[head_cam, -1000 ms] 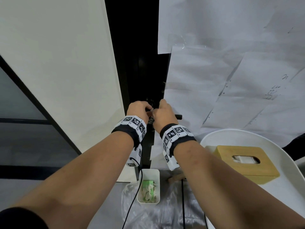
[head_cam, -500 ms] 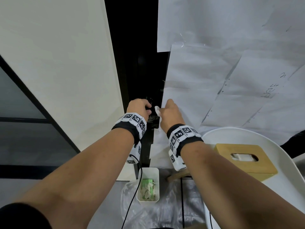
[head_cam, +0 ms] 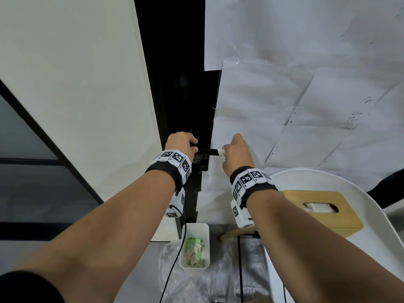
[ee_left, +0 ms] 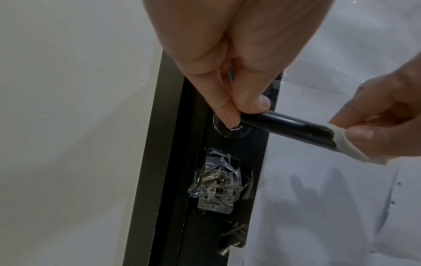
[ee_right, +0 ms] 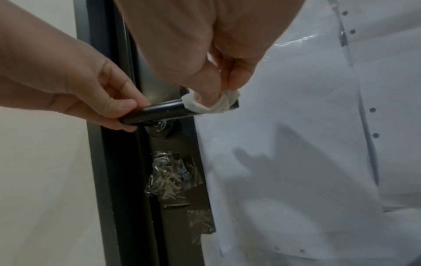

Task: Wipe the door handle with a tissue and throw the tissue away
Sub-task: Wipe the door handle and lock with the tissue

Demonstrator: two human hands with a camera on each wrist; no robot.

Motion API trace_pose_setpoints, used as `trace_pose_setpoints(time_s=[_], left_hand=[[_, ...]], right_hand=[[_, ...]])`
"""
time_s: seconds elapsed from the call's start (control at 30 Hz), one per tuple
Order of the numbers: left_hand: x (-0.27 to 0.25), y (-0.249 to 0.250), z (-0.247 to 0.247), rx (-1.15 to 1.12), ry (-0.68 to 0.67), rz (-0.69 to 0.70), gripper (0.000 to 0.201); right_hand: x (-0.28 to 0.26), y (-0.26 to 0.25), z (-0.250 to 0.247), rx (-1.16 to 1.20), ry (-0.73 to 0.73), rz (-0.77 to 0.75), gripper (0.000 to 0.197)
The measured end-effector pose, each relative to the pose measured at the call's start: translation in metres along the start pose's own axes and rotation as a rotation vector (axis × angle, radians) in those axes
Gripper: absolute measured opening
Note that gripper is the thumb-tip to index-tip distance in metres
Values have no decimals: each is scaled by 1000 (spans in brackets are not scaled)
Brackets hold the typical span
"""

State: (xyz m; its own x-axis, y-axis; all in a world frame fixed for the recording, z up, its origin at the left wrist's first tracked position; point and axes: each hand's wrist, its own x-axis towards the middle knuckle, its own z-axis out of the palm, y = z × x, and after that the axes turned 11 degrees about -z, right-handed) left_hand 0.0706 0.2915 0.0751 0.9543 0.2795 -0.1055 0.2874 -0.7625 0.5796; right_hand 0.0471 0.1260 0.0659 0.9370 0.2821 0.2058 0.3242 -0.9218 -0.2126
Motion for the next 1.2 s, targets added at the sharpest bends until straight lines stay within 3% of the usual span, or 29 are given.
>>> trace_pose_setpoints(time_s=[0.3,0.6,0.73,0.87,1.0,1.1,1.2], left_hand=[[-2,2,1,6,45,31,24],[-2,-1,0,5,33,44,25],[-3,1,1,32,76,102,28],[-8,1,5,-15,63,206,45],[-14,8,3,-7,-7,262,62],[-18,15,6,110,-16,280,50],[-17,15,10,80,26,238,35]], right_hand=[[8,-35,-2,0,-35,-182,15],[0,4,-3,8,3,-46,28],[2,-13,-4,50,-28,-103,41],[5,-18,0,149,-11,-141,45],[6,-6,3,173,35,-130,34],[8,-2,3,150,60,-123,20],[10,-3,3,110,32,-122,15]])
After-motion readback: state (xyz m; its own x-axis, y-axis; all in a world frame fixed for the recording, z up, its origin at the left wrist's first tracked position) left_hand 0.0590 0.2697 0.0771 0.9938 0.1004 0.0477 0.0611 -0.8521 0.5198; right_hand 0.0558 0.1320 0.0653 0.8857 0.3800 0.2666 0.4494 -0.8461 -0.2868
